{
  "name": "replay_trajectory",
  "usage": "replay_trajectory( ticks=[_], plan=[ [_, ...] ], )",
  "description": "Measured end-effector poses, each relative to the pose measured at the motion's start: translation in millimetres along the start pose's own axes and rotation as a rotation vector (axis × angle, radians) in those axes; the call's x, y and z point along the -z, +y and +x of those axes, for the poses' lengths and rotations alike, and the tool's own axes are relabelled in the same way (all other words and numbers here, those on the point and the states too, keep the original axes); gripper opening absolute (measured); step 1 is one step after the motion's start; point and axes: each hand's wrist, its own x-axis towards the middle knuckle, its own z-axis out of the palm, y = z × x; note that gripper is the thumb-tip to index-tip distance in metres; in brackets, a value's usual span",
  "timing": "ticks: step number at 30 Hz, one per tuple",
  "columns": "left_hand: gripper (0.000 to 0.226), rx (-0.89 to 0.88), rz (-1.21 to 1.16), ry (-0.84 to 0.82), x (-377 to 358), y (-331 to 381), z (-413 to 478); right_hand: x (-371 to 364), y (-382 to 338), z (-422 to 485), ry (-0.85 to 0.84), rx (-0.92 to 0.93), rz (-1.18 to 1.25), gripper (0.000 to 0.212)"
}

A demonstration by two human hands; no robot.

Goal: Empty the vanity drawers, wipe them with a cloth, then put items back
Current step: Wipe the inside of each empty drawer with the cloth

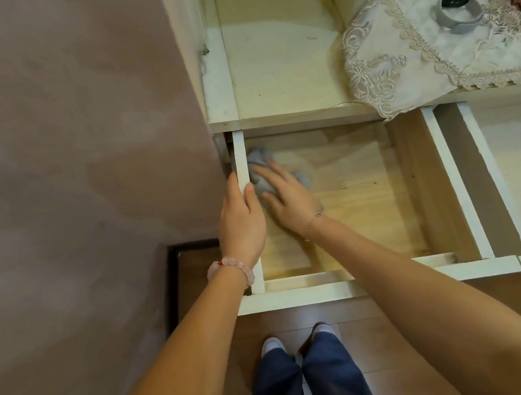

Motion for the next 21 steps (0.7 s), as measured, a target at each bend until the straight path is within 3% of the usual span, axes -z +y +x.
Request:
replay_trajectory(
  ticks=[8,14,18,21],
  plan=[
    [0.044,-0.010,0.000,-0.005,0.5,-0.1,0.4,16.0,10.3,-15.5,0.010,0.055,-0.090,0.050],
    [0.046,-0.004,0.024,-0.004,-0.1,-1.3,0.7,62.4,48.1,-32.7,0.118,-0.115,-0.109,0.053],
    [0.046,-0.003,0.032,-0.002,-0.8,-0.7,0.4,108.7,88.7,-55.9,0.232,-0.359,-0.174,0.054],
    [0.047,-0.007,0.036,0.001,-0.1,-0.5,1.0,113.2,95.6,-64.6,0.252,-0.440,-0.148,0.055]
  ],
)
